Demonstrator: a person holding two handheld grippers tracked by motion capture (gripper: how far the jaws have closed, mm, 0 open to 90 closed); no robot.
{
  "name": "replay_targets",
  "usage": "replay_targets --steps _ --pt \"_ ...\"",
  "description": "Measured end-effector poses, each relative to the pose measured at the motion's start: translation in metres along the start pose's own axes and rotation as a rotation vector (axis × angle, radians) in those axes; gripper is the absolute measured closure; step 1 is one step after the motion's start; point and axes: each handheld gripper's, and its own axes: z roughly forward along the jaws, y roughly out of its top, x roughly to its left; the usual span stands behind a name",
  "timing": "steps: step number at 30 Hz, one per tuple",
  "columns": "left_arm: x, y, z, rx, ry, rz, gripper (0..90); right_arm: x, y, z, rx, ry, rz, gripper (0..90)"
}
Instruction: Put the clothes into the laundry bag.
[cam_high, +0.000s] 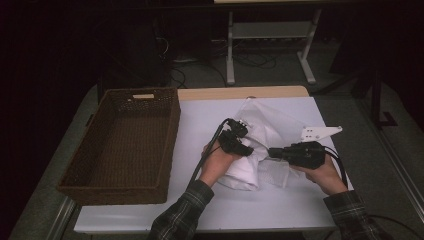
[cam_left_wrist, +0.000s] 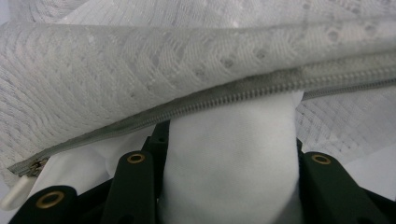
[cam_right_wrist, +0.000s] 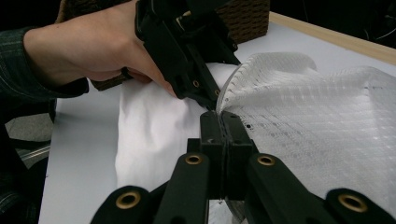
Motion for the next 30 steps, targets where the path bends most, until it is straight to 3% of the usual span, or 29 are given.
replay_targets --steps 7,15,23,30 --pt "-0.001 0.002 0.012 -0.023 0.007 -0.004 51.2 -0.002 -0.001 0.000 -0.005 -0.011 0.008 88.7" --pt "0.001 0.000 0.011 -0.041 -0.038 -0.018 39.6 -0.005 -0.003 0.000 0.000 -0.025 0.017 88.7" --pt "0.004 -0.007 -0.004 -0.070 -0.087 -0.022 31.3 -0.007 -0.003 0.000 0.004 -0.038 0.022 88.6" --pt "0.005 -0.018 -0.021 -0.078 -0.101 -0.003 21.4 -0.007 -0.003 0.000 0.005 -0.048 0.029 88.6"
